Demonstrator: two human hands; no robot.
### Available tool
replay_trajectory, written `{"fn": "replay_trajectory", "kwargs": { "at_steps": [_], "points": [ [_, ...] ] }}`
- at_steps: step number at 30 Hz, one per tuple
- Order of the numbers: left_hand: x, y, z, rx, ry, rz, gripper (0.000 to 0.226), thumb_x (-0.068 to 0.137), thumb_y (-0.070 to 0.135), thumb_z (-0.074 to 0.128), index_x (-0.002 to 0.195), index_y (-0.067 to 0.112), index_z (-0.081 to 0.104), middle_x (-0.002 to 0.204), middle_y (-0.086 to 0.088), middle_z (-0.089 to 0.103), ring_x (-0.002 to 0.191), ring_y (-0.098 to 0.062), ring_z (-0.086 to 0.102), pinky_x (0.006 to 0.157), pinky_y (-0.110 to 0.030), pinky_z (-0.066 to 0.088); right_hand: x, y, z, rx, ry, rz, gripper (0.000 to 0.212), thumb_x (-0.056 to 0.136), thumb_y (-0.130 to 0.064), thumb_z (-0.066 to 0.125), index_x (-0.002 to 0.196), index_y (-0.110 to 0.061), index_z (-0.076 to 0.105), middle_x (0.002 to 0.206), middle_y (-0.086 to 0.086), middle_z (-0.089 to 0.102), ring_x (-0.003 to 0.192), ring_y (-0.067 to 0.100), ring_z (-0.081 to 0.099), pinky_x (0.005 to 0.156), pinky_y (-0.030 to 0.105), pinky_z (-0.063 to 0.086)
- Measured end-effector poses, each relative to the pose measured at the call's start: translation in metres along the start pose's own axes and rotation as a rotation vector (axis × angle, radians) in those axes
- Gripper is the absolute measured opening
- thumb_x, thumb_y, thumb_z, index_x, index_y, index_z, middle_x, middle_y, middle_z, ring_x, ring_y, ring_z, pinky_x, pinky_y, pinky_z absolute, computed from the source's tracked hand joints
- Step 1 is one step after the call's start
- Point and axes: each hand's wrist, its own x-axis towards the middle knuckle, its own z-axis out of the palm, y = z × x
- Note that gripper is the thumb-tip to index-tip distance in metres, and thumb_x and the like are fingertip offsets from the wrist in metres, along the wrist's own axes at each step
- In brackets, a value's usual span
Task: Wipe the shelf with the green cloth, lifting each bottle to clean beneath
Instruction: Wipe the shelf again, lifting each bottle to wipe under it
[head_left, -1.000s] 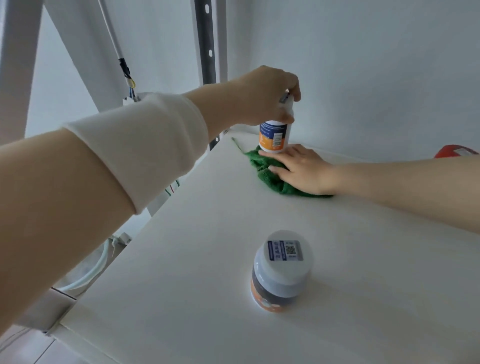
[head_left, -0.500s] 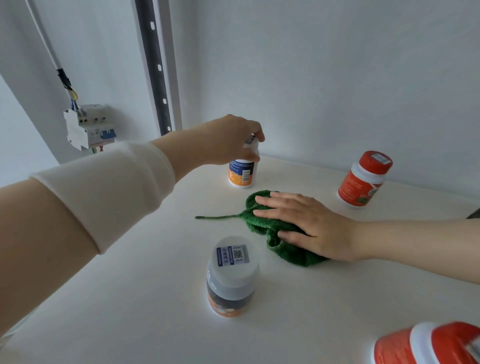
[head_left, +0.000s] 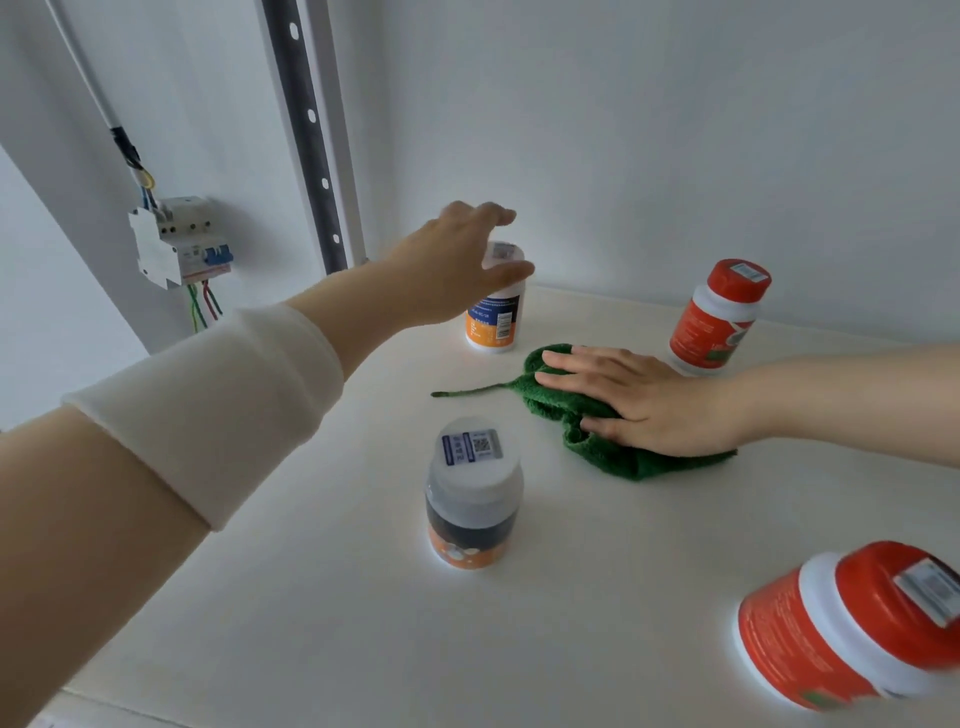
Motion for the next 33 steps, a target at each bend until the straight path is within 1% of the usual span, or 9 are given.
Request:
{"fn": "replay_trajectory", "kwargs": {
  "at_steps": [2, 5, 9, 13, 21, 25, 27, 31, 33],
  "points": [
    [-0.018, 0.006, -0.009, -0.097, 0.081, 0.016, 0.054, 0.089, 0.047, 0.044, 0.136, 0.023, 0.035, 0.140, -0.001, 0.041, 0.119, -0.016, 0.047, 0.091, -0.023, 0.035, 0.001, -0.004, -0.003, -0.018, -0.030, 0.038, 0.054, 0.097, -0.038, 0.026, 0.140, -0.042, -0.007, 0.152, -0.018, -0.016, 0.141, 0.006, -0.013, 0.114, 0.029, -0.003],
    [-0.064, 0.020, -0.024, -0.288, 0.018, 0.064, 0.047, 0.083, 0.056, 0.044, 0.123, 0.031, 0.048, 0.109, 0.022, 0.055, 0.094, 0.009, 0.053, 0.074, -0.008, 0.037, 0.000, -0.010, -0.008, -0.017, -0.064, 0.092, 0.054, 0.097, -0.039, 0.025, 0.142, -0.041, -0.007, 0.153, -0.017, -0.016, 0.141, 0.009, -0.013, 0.116, 0.034, -0.001],
    [-0.127, 0.035, -0.018, -0.312, -0.102, 0.091, 0.063, 0.058, 0.073, 0.039, 0.113, 0.046, 0.047, 0.101, 0.036, 0.051, 0.098, 0.021, 0.047, 0.080, -0.005, 0.038, 0.002, -0.020, -0.012, -0.029, -0.075, 0.182, 0.054, 0.097, -0.043, 0.023, 0.143, -0.039, -0.006, 0.154, -0.013, -0.014, 0.143, 0.015, -0.010, 0.116, 0.041, -0.001],
    [-0.148, 0.039, 0.003, -0.457, -0.079, -0.031, 0.054, 0.058, 0.069, 0.041, 0.106, 0.046, 0.048, 0.106, 0.032, 0.056, 0.098, 0.011, 0.054, 0.075, -0.006, 0.046, 0.009, -0.036, -0.015, -0.028, -0.068, 0.309, 0.056, 0.097, -0.045, 0.021, 0.144, -0.033, -0.006, 0.156, -0.006, -0.011, 0.143, 0.024, -0.006, 0.114, 0.042, -0.002],
    [-0.156, 0.029, 0.014, -0.488, 0.045, -0.006, 0.035, 0.076, 0.039, 0.063, 0.104, 0.036, 0.043, 0.105, 0.006, 0.063, 0.093, -0.004, 0.060, 0.064, -0.004, 0.047, 0.008, -0.103, -0.019, 0.011, -0.079, 0.501, 0.060, 0.099, -0.034, 0.022, 0.145, -0.016, -0.011, 0.156, 0.008, -0.010, 0.143, 0.031, 0.002, 0.114, 0.040, 0.009],
    [-0.168, 0.017, 0.012, -0.534, 0.132, -0.002, 0.036, 0.077, 0.038, 0.063, 0.108, 0.034, 0.044, 0.102, 0.004, 0.060, 0.087, 0.000, 0.059, 0.059, -0.004, 0.046, 0.002, -0.140, 0.014, 0.263, 0.170, 0.519, 0.055, 0.096, -0.038, 0.023, 0.146, -0.027, 0.002, 0.156, -0.002, -0.008, 0.143, 0.025, -0.008, 0.114, 0.045, -0.003],
    [-0.176, 0.013, 0.013, -0.548, 0.148, 0.023, 0.038, 0.077, 0.038, 0.063, 0.108, 0.032, 0.043, 0.094, 0.011, 0.058, 0.081, 0.012, 0.057, 0.056, 0.002, 0.041, -0.007, -0.153, 0.030, 0.272, 0.311, 0.481, 0.051, 0.096, -0.036, 0.025, 0.145, -0.026, 0.014, 0.157, -0.004, 0.001, 0.143, 0.023, -0.001, 0.114, 0.043, 0.001],
    [-0.179, 0.008, 0.018, -0.557, 0.163, 0.026, 0.037, 0.078, 0.037, 0.064, 0.107, 0.029, 0.042, 0.101, 0.003, 0.063, 0.089, -0.001, 0.059, 0.062, -0.003, 0.046, -0.036, -0.174, 0.049, 0.318, 0.482, 0.456, 0.043, 0.095, -0.033, 0.033, 0.137, -0.030, 0.031, 0.153, -0.009, 0.018, 0.140, 0.018, 0.013, 0.112, 0.038, 0.008],
    [-0.179, 0.007, 0.022, -0.591, 0.182, 0.031, 0.032, 0.078, 0.035, 0.065, 0.101, 0.028, 0.042, 0.096, 0.005, 0.065, 0.085, 0.007, 0.059, 0.062, -0.002, 0.046, -0.050, -0.188, 0.059, 0.292, 0.577, 0.458, 0.041, 0.094, -0.033, 0.036, 0.135, -0.028, 0.036, 0.149, -0.010, 0.029, 0.136, 0.016, 0.020, 0.107, 0.034, 0.014]
  ]
}}
